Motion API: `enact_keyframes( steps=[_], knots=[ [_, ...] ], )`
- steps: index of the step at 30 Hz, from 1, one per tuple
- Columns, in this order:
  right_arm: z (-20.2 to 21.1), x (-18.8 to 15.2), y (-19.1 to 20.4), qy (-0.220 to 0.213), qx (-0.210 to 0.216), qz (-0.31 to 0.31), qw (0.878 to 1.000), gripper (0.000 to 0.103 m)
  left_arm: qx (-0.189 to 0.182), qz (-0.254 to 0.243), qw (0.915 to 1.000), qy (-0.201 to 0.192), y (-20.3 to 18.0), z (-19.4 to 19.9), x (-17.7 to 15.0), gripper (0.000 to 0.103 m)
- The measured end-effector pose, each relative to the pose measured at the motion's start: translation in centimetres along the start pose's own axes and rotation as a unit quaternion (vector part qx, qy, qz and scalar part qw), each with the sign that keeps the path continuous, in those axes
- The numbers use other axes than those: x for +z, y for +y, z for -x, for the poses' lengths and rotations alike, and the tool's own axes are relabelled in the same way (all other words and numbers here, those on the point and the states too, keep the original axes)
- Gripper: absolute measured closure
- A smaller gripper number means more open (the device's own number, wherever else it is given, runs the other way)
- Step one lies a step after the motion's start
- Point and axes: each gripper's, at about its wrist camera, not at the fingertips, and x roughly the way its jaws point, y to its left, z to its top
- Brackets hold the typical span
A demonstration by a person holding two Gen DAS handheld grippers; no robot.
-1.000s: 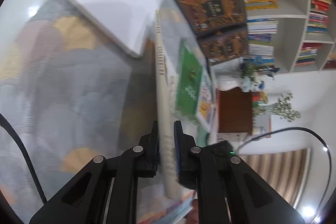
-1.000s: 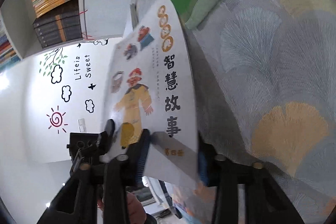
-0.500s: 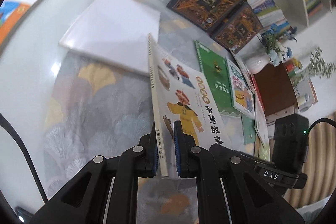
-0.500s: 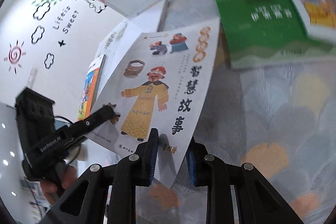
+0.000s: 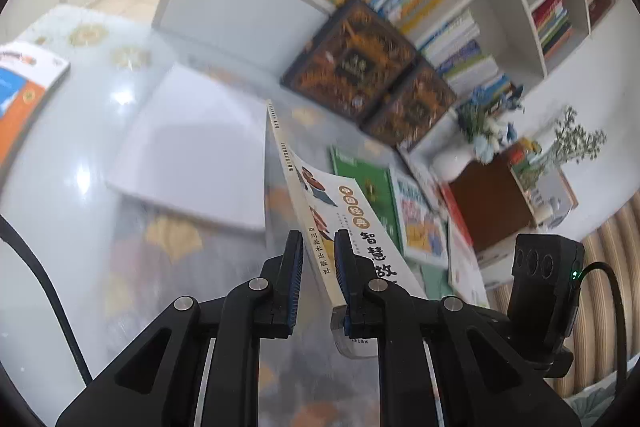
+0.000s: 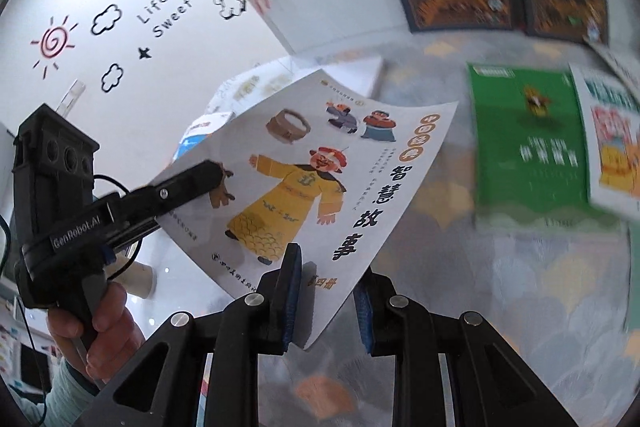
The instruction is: Organize books
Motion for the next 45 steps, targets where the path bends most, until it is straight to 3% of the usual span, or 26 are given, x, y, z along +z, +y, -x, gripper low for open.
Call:
enact_keyframes(
  steps=[11, 20, 25, 28, 32, 35, 39, 45],
  knots=[
    [-6.9, 9.9, 1.3, -0.02, 0.004, 0.036, 0.999, 0.079, 0.074, -0.015, 0.9964, -0.037, 4.8, -2.9, 6.6, 0.09],
    [-12.6, 12.3, 0.7, 0.009, -0.014, 0.02, 1.0, 0.079, 0.098, 0.014, 0.9951, -0.008, 9.8, -6.8, 7.7, 0.09],
    [-14.3, 11.8, 0.5, 0.037, -0.01, -0.005, 0.999, 0.079, 0.121, 0.034, 0.992, 0.003, 11.3, -7.1, 7.1, 0.087],
    [-15.6, 11.2, 0.2, 0.072, -0.016, -0.013, 0.997, 0.075, 0.172, 0.043, 0.9841, 0.002, 12.0, -6.1, 6.4, 0.085],
    [-15.5, 9.9, -1.2, 0.096, 0.015, -0.054, 0.994, 0.072, 0.199, 0.065, 0.9779, -0.001, 12.8, -3.7, 5.0, 0.085],
    [-13.5, 8.5, -1.8, 0.095, 0.016, -0.067, 0.993, 0.068, 0.197, 0.071, 0.9777, 0.001, 12.1, -2.3, 4.1, 0.085],
    [-9.5, 5.6, -2.7, 0.079, 0.011, -0.073, 0.994, 0.052, 0.186, 0.045, 0.9815, 0.004, 8.7, -1.5, 3.3, 0.085],
    [-2.9, 0.1, -7.1, 0.062, 0.001, -0.127, 0.99, 0.052, 0.127, -0.015, 0.991, 0.04, -0.6, -4.0, 1.7, 0.079]
  ],
)
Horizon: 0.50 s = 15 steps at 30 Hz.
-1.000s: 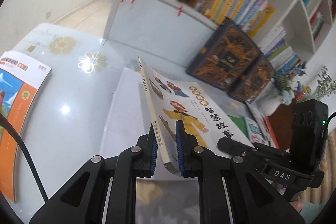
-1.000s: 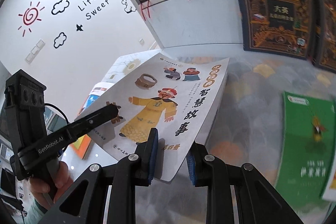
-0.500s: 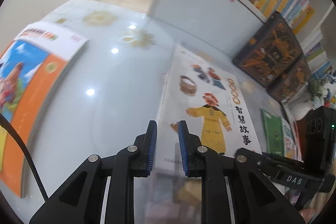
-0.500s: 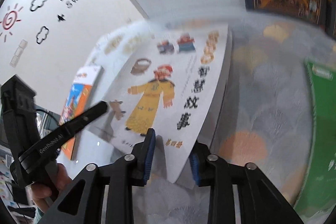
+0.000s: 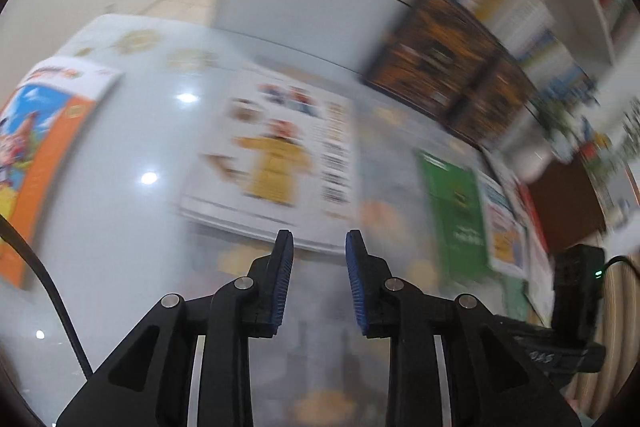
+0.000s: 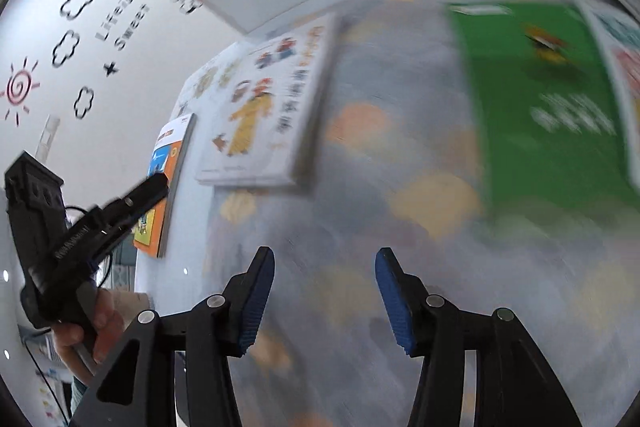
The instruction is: Organize books
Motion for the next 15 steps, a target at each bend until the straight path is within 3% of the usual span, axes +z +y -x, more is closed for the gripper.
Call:
enact_keyframes(
  steps=[4, 8, 12, 15],
  knots=[
    [5.3, -2.9, -5.4, -0.025, -0.032, -0.029, 0.999, 0.052, -0.048, -0.059, 0.9964, 0.037, -8.3, -2.2, -1.7, 0.079],
    [11.8, -5.3, -11.7, -0.062, -0.07, -0.061, 0.994, 0.052, -0.096, -0.122, 0.9855, 0.07, -17.8, -5.0, -4.2, 0.079],
    [18.2, -7.1, -19.7, -0.11, -0.108, -0.125, 0.98, 0.052, -0.132, -0.169, 0.9702, 0.113, -27.6, -9.5, -6.5, 0.079],
    [22.4, -8.1, -26.4, -0.141, -0.119, -0.193, 0.964, 0.052, -0.149, -0.182, 0.962, 0.138, -32.6, -12.6, -7.8, 0.079]
  ],
)
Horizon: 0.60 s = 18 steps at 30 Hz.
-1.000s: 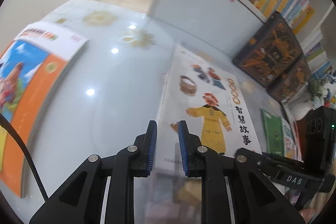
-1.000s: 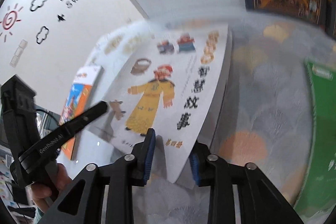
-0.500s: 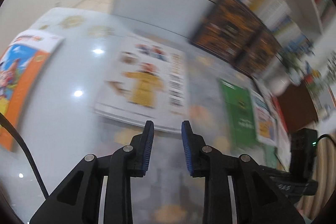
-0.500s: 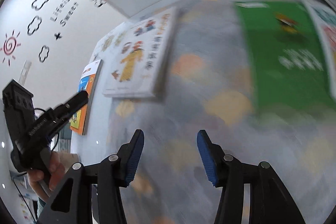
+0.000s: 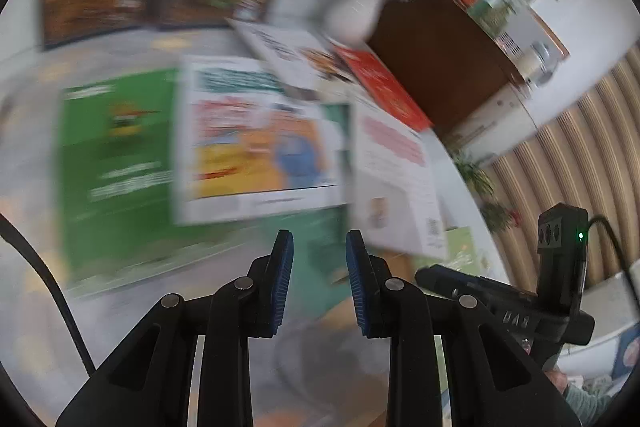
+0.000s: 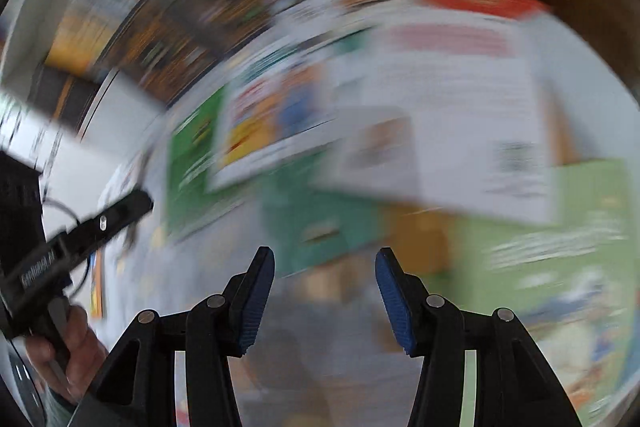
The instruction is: Organize books
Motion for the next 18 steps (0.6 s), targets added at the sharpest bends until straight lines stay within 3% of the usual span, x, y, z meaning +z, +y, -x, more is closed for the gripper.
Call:
enact_keyframes(
  steps=[4, 7, 14, 18],
  knots=[
    [1.2, 3.4, -6.2, -0.02, -0.004, -0.055, 0.998, 0.052, 0.01, -0.003, 0.9997, 0.022, -3.4, -5.4, 1.6, 0.079],
    [0.8, 5.3, -8.4, -0.016, 0.003, -0.064, 0.998, 0.057, 0.031, -0.01, 0.9991, 0.025, -4.9, -7.9, 2.4, 0.079],
    [-1.2, 7.6, -8.8, -0.005, 0.024, -0.038, 0.999, 0.061, 0.078, 0.003, 0.9964, 0.034, -5.4, -11.1, 3.1, 0.079],
    [-2.0, 8.5, -8.4, -0.008, 0.014, -0.014, 1.0, 0.06, 0.083, 0.015, 0.9962, 0.02, -5.0, -11.3, 3.4, 0.079]
  ],
)
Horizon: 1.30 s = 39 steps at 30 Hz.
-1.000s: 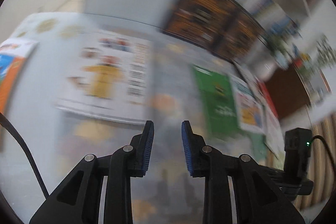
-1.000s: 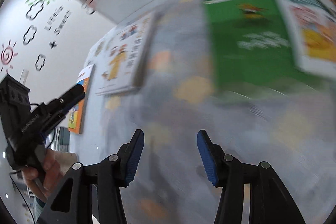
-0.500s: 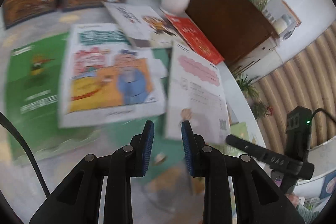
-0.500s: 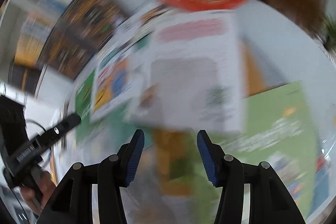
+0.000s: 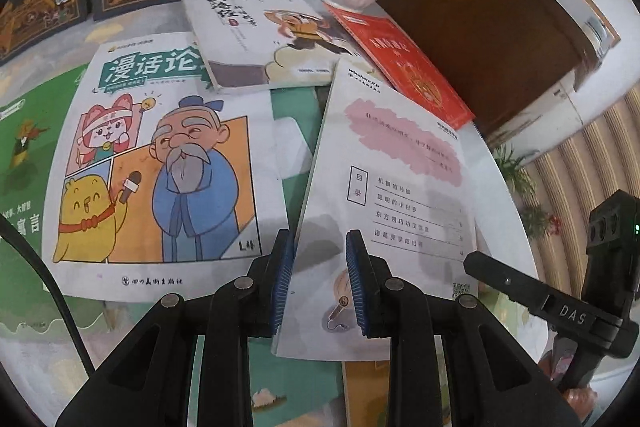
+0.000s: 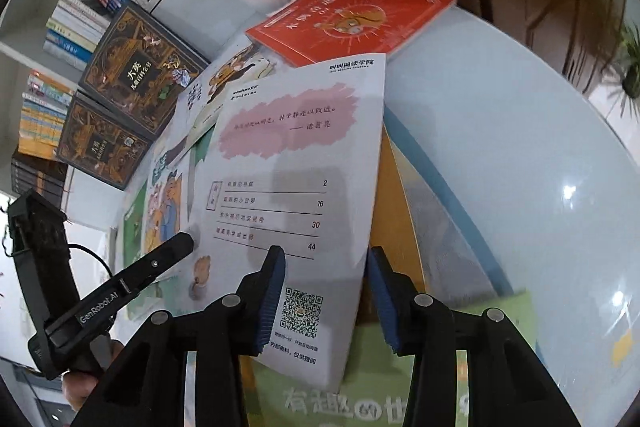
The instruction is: Organize books
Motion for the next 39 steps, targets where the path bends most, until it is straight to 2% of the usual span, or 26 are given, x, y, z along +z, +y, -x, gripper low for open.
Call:
enact_keyframes(
  steps=[3, 7, 11, 16, 18, 20, 26, 30, 33, 36, 39],
  knots=[
    [0.0, 0.2, 0.2, 0.002, -0.003, 0.009, 1.0, 0.059, -0.003, 0.004, 1.0, 0.006, 0.0, -0.2, 0.3, 0.078],
    [0.5, -0.2, -0.1, 0.016, 0.009, 0.007, 1.0, 0.059, -0.013, 0.015, 0.9997, 0.014, 0.1, 0.6, -0.8, 0.078],
    [1.6, -1.4, 0.3, 0.03, 0.025, 0.021, 0.999, 0.059, -0.03, 0.03, 0.999, 0.012, 0.4, 2.8, -3.8, 0.078],
    [1.7, -3.4, 1.2, 0.068, 0.044, 0.069, 0.994, 0.059, -0.04, 0.075, 0.9958, 0.033, 2.0, 4.7, -9.2, 0.078],
    [1.5, -3.4, 1.8, 0.064, 0.034, 0.086, 0.994, 0.06, -0.032, 0.096, 0.9945, 0.028, 2.6, 4.6, -10.2, 0.078],
    [1.0, -3.0, 2.6, 0.051, 0.012, 0.103, 0.993, 0.06, -0.042, 0.11, 0.9927, 0.026, 2.9, 4.3, -10.4, 0.078],
    [-1.0, -1.8, 4.5, 0.065, -0.009, 0.141, 0.988, 0.057, -0.032, 0.103, 0.9939, 0.023, 2.5, 3.6, -10.1, 0.078],
    [1.0, -1.1, 4.4, 0.064, 0.048, 0.116, 0.99, 0.057, -0.049, 0.118, 0.9915, 0.023, 3.4, 3.6, -10.6, 0.078],
    [3.3, -0.9, 5.8, 0.058, 0.098, 0.106, 0.988, 0.057, -0.051, 0.121, 0.991, 0.025, 3.8, 3.7, -10.8, 0.078],
    [5.3, -1.1, 9.1, 0.053, 0.15, 0.122, 0.98, 0.057, -0.056, 0.144, 0.9879, 0.015, 5.0, 5.0, -11.3, 0.078],
    [6.0, -1.9, 14.1, 0.059, 0.182, 0.176, 0.966, 0.057, -0.05, 0.178, 0.9825, -0.016, 7.5, 7.9, -12.4, 0.078]
  ],
)
